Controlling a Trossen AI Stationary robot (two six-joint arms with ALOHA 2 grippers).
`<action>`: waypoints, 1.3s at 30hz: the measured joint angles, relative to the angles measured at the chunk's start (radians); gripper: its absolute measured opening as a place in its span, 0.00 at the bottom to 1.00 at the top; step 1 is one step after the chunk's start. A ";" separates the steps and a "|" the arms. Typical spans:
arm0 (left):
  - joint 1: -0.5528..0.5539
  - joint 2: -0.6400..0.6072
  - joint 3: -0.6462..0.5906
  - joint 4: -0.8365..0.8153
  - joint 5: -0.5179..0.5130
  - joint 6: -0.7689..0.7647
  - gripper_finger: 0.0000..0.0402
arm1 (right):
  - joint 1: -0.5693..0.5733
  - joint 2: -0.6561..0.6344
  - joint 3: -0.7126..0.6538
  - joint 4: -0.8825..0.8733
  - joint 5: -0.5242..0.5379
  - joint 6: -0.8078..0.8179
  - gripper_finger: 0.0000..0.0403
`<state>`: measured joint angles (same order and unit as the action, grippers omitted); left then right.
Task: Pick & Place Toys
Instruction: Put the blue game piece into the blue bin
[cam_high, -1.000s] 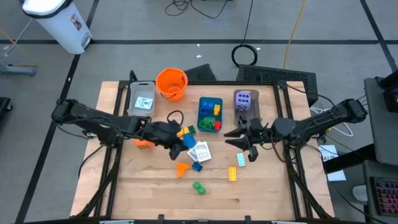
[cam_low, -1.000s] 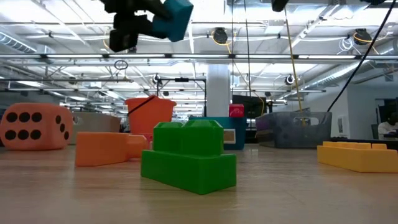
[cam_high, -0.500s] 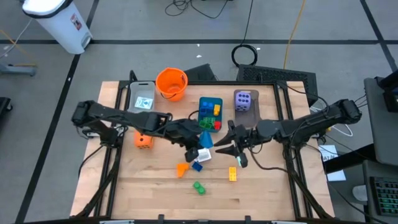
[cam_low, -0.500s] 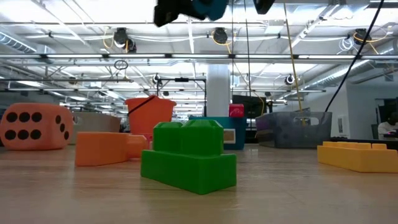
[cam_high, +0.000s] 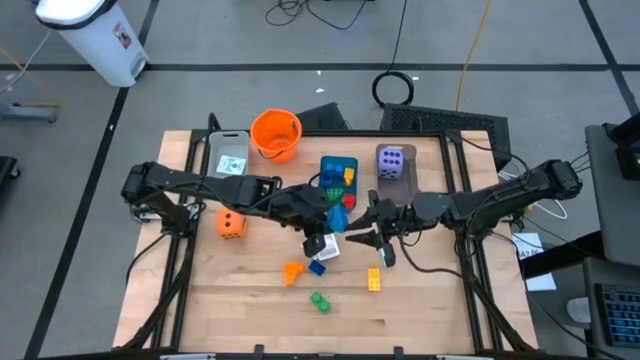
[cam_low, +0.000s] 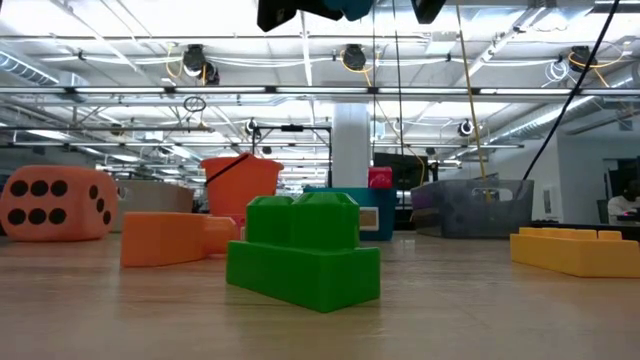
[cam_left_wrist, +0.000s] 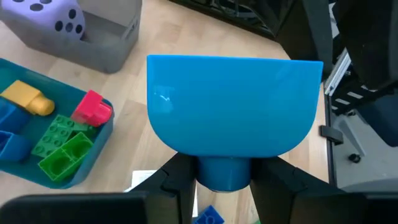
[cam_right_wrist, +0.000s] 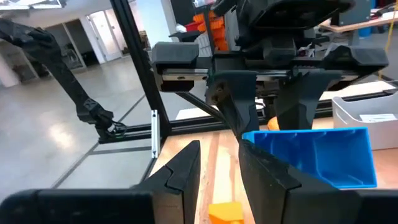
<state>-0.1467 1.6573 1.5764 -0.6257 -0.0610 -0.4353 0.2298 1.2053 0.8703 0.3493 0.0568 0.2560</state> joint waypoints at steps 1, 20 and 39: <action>-0.003 0.000 0.000 0.000 -0.001 -0.001 0.31 | 0.000 0.000 0.000 -0.003 0.009 -0.009 0.26; -0.007 -0.002 0.002 -0.010 0.010 -0.034 0.31 | -0.005 -0.021 -0.003 0.040 0.024 -0.049 0.26; 0.018 -0.001 0.002 0.058 0.018 -0.017 0.31 | -0.006 -0.048 -0.003 -0.055 0.024 -0.059 0.26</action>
<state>-0.1283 1.6562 1.5782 -0.5678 -0.0430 -0.4525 0.2234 1.1576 0.8677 0.2944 0.0811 0.1970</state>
